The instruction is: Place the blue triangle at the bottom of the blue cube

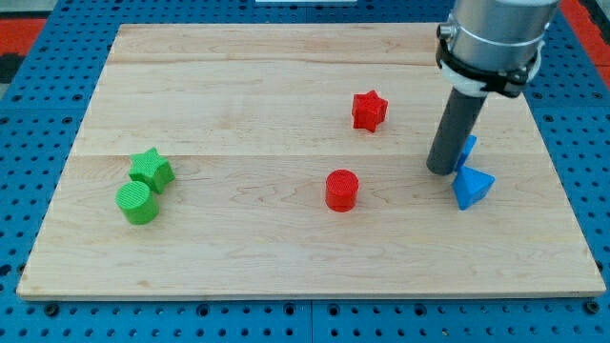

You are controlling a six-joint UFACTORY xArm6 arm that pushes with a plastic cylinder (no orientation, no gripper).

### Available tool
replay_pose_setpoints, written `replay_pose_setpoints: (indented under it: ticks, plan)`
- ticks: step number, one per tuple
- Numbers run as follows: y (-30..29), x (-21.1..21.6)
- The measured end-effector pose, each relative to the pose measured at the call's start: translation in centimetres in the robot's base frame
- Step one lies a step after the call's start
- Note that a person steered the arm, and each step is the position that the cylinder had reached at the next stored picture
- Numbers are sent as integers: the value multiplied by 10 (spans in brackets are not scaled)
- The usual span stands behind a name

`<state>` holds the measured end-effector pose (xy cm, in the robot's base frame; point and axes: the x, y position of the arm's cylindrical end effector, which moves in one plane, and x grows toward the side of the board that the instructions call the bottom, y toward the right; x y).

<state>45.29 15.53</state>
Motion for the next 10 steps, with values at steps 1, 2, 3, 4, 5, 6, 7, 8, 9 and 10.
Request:
replay_pose_setpoints:
  ticks: [1, 2, 3, 4, 5, 6, 7, 8, 9, 10]
  plan:
    - [1, -18]
    - [-33, 29]
    - [-25, 100]
    - [-13, 91]
    - [-12, 51]
    - [-2, 60]
    - [9, 109]
    - [27, 90]
    - [13, 53]
    - [12, 27]
